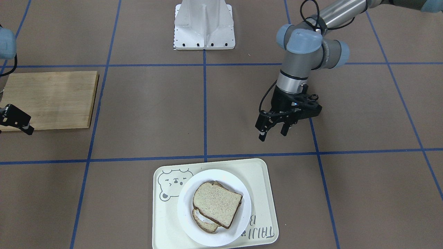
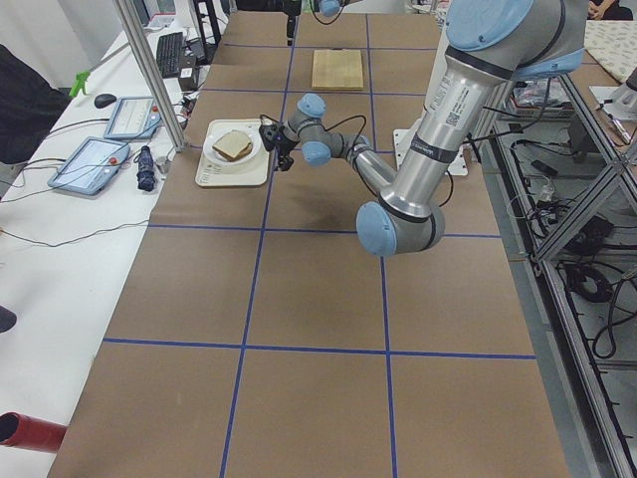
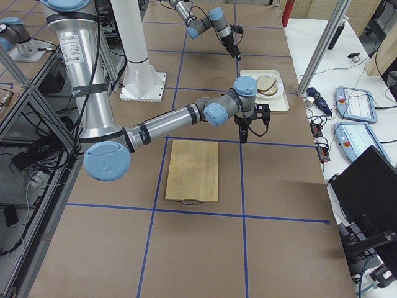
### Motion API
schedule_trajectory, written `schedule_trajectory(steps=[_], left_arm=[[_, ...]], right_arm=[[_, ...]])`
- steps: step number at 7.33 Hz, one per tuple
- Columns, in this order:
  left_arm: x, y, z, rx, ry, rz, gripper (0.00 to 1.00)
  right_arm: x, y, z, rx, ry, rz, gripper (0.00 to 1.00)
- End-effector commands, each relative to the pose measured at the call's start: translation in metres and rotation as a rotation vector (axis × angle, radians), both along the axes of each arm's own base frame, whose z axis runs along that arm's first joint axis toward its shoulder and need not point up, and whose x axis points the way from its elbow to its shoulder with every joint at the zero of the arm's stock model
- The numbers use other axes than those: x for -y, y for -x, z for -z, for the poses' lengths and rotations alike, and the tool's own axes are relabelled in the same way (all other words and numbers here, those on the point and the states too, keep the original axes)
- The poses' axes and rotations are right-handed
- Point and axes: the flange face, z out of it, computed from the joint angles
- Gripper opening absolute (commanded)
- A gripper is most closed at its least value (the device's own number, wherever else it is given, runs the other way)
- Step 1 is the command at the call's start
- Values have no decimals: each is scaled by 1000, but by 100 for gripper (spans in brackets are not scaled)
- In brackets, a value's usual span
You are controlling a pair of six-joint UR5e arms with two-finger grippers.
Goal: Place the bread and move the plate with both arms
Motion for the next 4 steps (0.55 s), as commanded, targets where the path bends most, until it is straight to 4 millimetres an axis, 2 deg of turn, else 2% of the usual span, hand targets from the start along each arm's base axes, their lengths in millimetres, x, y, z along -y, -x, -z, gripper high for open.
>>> schedule_trajectory(steps=[1,2,3,4], left_arm=[[5,75,-50,222,-165,-95,99],[17,114,-80,307,-183,-158,99],[33,154,-98,385,-183,-178,99],[34,172,-124,430,-168,-184,99]], right_arm=[[9,-34,-7,-65,-36,-70,100],[9,-36,-15,-88,-29,-86,100],[3,-45,-39,-165,-19,-122,100],[1,-52,-51,-217,-56,-132,100]])
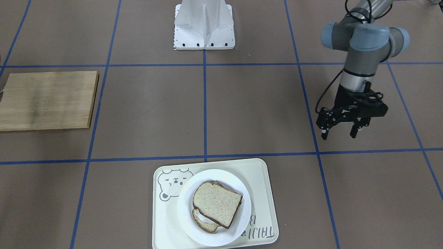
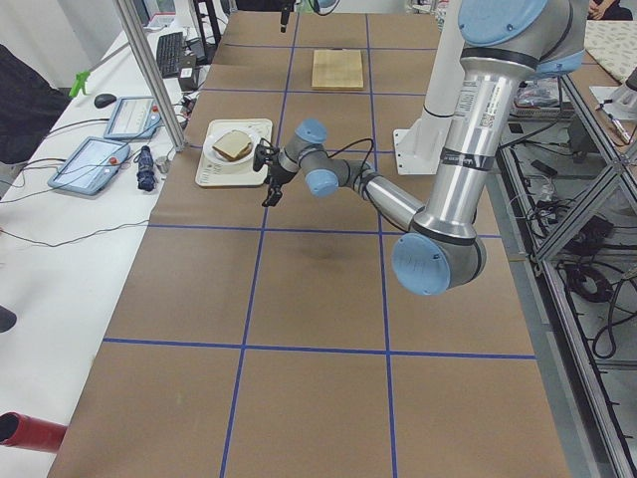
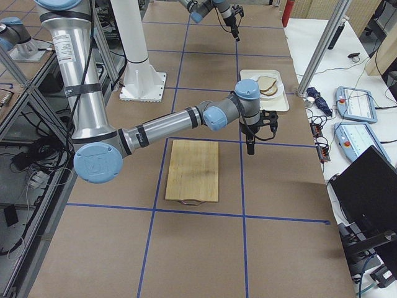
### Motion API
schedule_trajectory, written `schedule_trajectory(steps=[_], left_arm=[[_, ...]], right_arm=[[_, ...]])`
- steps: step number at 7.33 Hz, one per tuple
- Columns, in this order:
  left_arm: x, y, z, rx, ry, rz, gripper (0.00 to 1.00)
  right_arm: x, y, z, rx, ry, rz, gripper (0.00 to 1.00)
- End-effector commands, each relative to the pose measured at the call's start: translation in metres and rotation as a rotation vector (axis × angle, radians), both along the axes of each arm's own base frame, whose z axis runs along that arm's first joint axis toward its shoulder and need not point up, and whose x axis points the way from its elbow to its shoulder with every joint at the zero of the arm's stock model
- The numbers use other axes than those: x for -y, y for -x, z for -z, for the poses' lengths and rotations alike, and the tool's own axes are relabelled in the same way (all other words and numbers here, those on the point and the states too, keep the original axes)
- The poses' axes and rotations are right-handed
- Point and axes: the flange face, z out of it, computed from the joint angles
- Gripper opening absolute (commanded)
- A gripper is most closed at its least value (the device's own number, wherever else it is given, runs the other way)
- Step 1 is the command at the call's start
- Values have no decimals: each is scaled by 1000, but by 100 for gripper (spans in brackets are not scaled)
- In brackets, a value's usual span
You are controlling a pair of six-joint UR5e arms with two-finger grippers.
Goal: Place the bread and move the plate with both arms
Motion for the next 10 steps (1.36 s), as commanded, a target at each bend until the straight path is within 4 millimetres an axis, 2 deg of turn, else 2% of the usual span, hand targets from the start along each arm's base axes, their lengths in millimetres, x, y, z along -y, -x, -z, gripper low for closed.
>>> schedule_trajectory(steps=[1,2,3,4,5,6,7,8,10], left_arm=[[15,55,-51,92,29,20,99],[25,73,-67,110,58,54,99],[36,105,-94,152,84,53,99],[25,158,-131,213,73,-87,99],[16,207,-167,250,74,-176,99],[-1,243,-194,185,126,-214,99],[-14,284,-226,63,202,-224,99],[-24,320,-245,-37,194,-277,99],[-32,345,-247,-91,313,-260,99]], right_arm=[[-7,-27,-47,-142,-96,107,100],[-1,-67,-75,-204,-162,220,100],[0,-103,-106,-166,-132,234,100],[-6,-132,-127,-43,-81,210,100],[-21,-157,-136,7,-62,174,100],[-39,-169,-150,50,-15,153,100],[-46,-170,-157,46,40,149,100],[-51,-170,-162,44,65,148,100],[-62,-169,-180,25,106,144,100]])
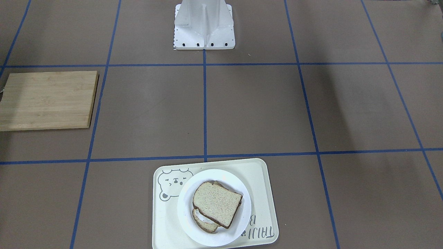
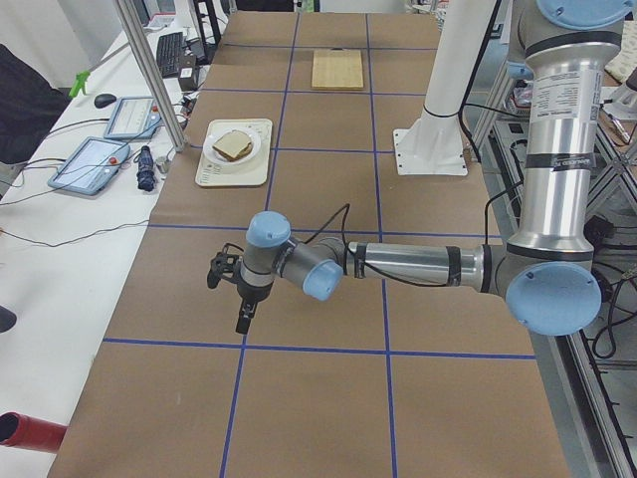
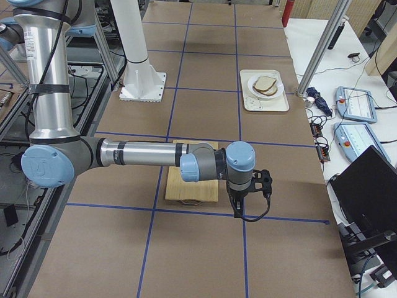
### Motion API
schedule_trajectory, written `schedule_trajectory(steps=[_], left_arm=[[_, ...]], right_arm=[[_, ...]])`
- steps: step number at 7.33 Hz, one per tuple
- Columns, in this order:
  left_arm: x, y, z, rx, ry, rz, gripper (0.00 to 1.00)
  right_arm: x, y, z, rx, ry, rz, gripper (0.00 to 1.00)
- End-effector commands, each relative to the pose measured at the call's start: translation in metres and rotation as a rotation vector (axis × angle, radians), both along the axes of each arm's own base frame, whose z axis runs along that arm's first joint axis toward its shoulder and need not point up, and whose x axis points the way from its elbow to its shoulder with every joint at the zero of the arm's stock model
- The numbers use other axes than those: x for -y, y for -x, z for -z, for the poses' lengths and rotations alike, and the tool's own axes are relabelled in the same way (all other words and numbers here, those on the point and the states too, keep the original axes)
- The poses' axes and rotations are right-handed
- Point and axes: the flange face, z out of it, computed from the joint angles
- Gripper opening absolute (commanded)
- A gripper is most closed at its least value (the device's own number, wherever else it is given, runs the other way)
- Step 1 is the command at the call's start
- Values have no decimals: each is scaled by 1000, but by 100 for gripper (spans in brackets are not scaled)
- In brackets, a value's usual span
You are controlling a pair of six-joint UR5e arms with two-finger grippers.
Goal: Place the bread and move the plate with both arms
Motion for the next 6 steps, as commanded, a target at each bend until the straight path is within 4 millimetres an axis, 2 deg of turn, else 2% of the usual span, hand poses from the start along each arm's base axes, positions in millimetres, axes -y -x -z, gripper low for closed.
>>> schedule_trajectory(steps=[1,3,5,6], left_arm=[[-7,22,2,-28,79,16,99],[-1,11,11,-22,64,-5,99],[0,11,18,7,87,-16,99],[-3,22,22,41,68,-66,99]], right_arm=[[-7,2,-12,-21,38,0,100],[-4,5,6,-23,88,6,100],[-10,6,0,-25,102,8,100],[-11,6,-2,-25,107,8,100]])
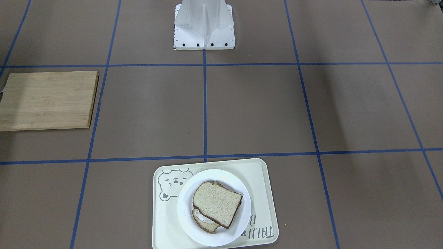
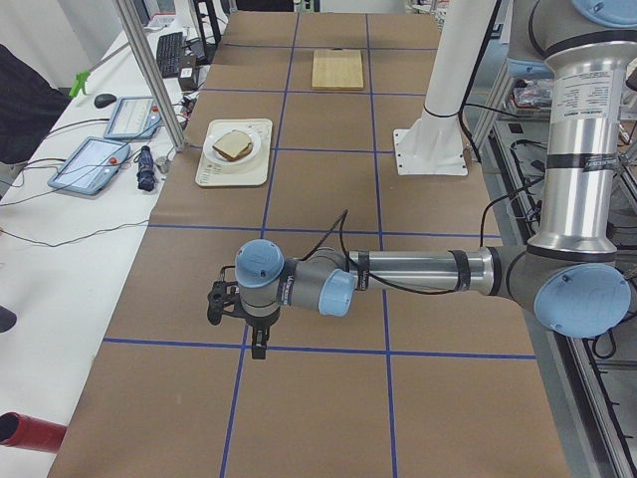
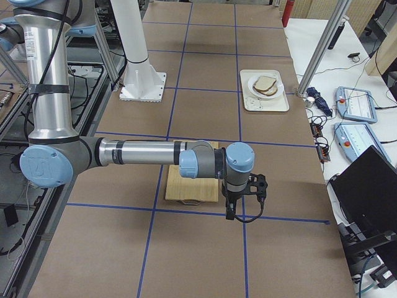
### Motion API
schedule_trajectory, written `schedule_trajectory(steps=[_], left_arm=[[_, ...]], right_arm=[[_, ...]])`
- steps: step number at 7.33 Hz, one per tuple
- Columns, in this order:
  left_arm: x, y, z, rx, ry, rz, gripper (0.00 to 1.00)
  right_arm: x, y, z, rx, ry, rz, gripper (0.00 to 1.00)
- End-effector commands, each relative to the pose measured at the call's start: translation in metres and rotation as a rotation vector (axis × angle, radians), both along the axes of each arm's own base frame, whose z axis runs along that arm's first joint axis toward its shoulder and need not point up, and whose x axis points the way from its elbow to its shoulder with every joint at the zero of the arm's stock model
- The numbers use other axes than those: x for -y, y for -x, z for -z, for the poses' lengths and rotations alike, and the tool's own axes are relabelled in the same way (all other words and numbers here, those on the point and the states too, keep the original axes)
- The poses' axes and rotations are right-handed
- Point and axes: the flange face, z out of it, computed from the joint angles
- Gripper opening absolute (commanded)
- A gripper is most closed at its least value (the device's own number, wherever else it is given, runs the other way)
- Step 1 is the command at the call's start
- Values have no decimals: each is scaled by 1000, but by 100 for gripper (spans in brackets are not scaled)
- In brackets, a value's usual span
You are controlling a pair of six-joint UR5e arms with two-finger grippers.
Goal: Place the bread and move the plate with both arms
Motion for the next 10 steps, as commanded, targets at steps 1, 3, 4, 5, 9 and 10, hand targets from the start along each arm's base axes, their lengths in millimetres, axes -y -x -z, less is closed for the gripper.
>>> schedule_trajectory(steps=[1,3,4,5,9,10], left_arm=[[-7,17,14,39,3,-71,99],[-14,16,16,38,27,-72,99],[-14,16,14,35,32,-70,99],[-15,16,14,33,31,-71,99],[-17,16,0,30,47,-74,99],[-16,16,-2,30,49,-75,99]], right_arm=[[-3,0,-4,1,10,1,100],[-3,1,-4,1,11,1,100],[-3,1,-4,1,11,1,100],[-3,1,-4,1,11,1,100],[-3,1,-4,1,10,1,100],[-3,1,-5,1,11,1,100]])
